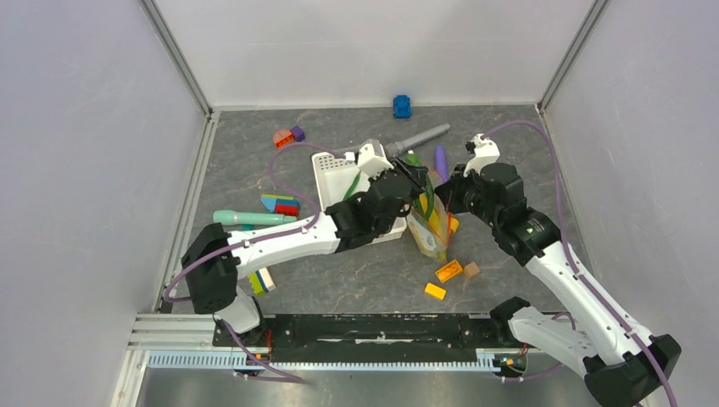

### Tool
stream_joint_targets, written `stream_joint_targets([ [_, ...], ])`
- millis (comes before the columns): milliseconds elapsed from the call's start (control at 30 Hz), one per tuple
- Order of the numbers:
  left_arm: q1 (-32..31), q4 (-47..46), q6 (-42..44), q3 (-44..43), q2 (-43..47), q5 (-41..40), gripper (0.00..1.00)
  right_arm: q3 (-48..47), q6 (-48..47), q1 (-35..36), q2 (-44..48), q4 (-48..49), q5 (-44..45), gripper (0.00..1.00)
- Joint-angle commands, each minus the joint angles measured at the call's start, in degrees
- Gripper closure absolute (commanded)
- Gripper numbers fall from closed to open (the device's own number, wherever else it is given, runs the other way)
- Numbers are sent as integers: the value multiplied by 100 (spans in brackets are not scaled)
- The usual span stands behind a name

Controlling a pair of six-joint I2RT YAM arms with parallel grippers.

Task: Place the food in the zip-top bag and seal the zipper
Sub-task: Place the fake vegetable in the zipper food storage bag.

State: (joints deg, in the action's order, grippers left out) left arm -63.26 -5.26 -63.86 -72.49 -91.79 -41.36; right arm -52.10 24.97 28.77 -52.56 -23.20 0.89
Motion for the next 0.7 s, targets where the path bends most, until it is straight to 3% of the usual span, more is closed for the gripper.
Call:
stream_joint_targets([
  [0, -51, -686, 406, 462, 240, -65, 98, -108, 68, 23, 49, 227, 1, 100],
  [67, -47, -1005, 514, 749, 331, -58, 98, -98, 65, 18, 35, 228, 12, 100],
  [133, -48, -1223, 649, 911, 388, 8, 91, -95, 59, 15, 19, 228, 16, 100],
  [367, -56, -1390, 1398, 782, 401, 718, 21, -101, 73, 23, 0, 245, 9, 99],
  [467, -55, -1390, 1678, 771, 492, 1042, 4, -99, 77, 17, 11, 246, 31, 99],
  [500, -62, -1383, 1758, 779, 532, 1155, 1, -99, 74, 20, 23, 244, 41, 99],
  [667, -55, -1137, 2327, 798, 882, 1524, 0, -89, 45, 20, 7, 238, 61, 99],
])
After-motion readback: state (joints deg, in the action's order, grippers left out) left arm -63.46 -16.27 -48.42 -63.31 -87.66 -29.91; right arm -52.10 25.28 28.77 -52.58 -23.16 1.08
